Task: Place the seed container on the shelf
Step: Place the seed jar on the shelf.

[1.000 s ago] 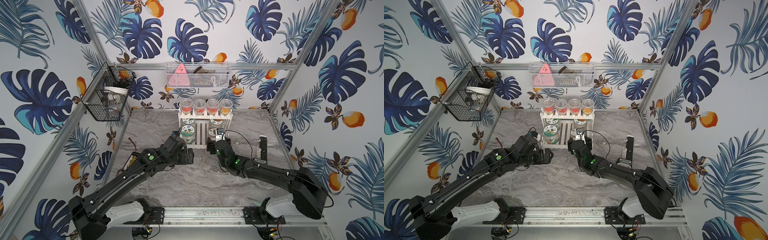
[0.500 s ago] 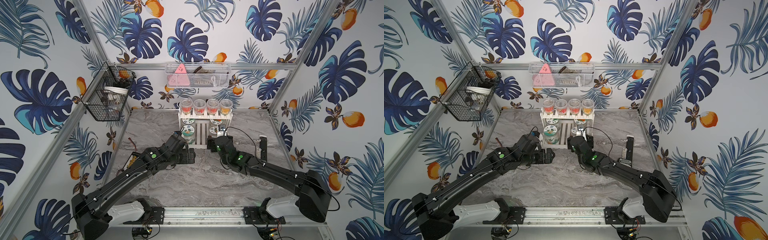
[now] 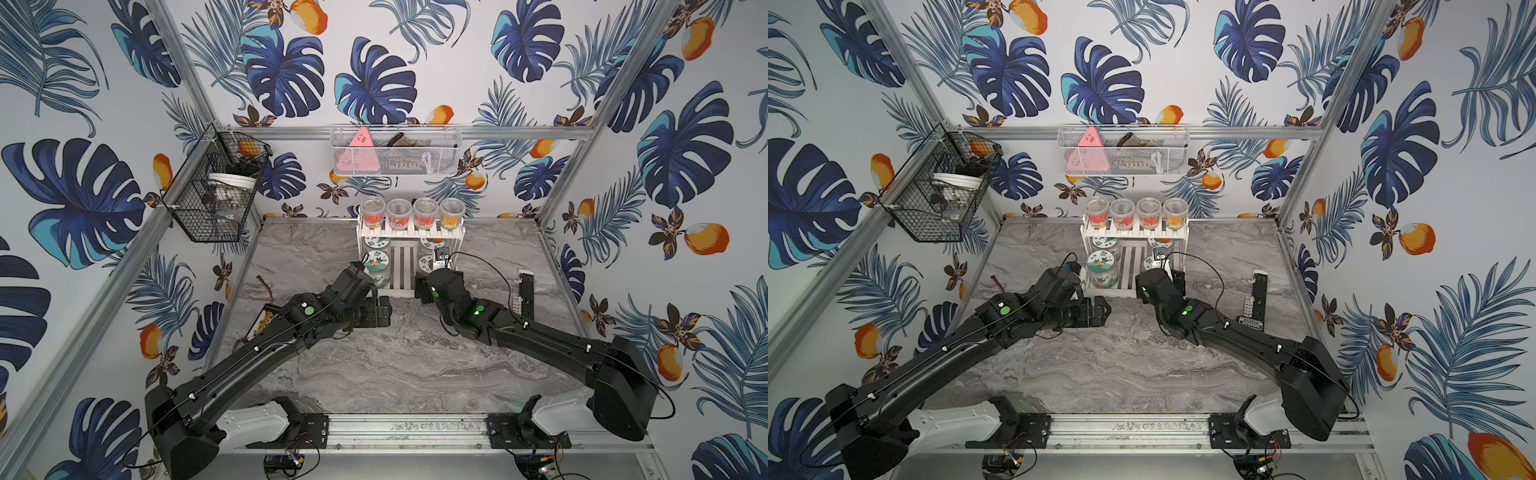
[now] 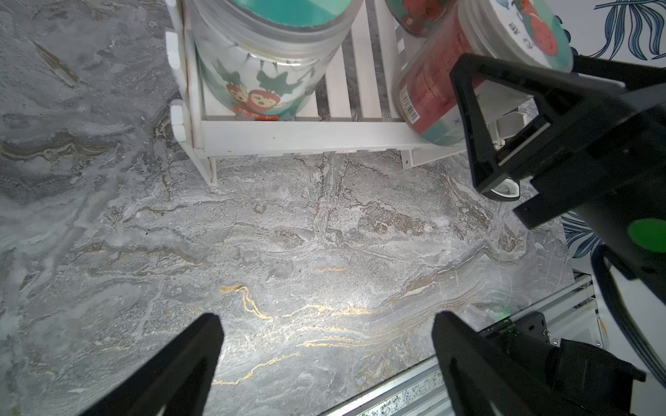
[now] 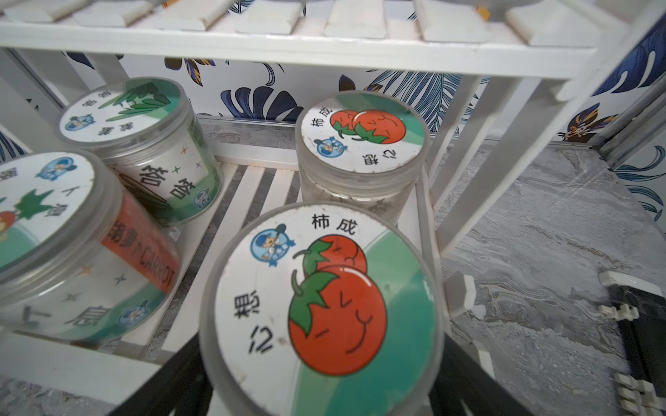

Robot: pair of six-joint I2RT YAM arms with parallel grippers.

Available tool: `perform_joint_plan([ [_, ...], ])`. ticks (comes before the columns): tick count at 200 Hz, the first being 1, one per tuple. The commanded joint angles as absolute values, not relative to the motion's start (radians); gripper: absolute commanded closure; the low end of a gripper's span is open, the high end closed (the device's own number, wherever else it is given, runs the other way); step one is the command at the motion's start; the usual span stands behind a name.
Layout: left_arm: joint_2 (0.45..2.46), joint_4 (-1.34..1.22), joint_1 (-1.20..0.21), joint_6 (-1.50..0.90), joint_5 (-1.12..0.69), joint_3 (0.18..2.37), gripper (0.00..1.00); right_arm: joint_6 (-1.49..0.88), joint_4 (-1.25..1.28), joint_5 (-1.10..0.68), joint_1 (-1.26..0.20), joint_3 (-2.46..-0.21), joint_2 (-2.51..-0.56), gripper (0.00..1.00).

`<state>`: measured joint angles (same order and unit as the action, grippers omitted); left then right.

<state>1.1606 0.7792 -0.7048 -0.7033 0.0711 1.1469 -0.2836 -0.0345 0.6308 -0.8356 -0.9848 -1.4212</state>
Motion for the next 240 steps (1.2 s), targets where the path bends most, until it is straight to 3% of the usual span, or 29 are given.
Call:
perform_joint_plan([
  [1,1.158,0.773,-0.699,-0.681,0.068,1.144,0.01,-0.276,-0.136,0.624,-0.825,-1.000,-1.425,0.17],
  [69,1.166,0.771,-0.698,-0.680,0.063,1.143,0.01,-0.142,-0.088,0.616,-0.810,-1.010,-1.446,0.11],
  [97,1.164,0.775,-0.698,-0.681,0.064,1.141,0.01,-0.158,-0.155,0.588,-0.792,-1.040,-1.450,0.14],
  [116,1.162,0.777,-0.696,-0.681,0.066,1.137,0.02,-0.181,-0.200,0.577,-0.792,-1.052,-1.435,0.08],
  [162,1.165,0.786,-0.696,-0.673,0.069,1.138,0.02,-0.244,-0.313,0.497,-0.790,-1.073,-1.388,0.06],
  [240,1.167,0.790,-0.693,-0.674,0.071,1.141,0.02,-0.245,-0.272,0.499,-0.764,-1.042,-1.385,0.22],
])
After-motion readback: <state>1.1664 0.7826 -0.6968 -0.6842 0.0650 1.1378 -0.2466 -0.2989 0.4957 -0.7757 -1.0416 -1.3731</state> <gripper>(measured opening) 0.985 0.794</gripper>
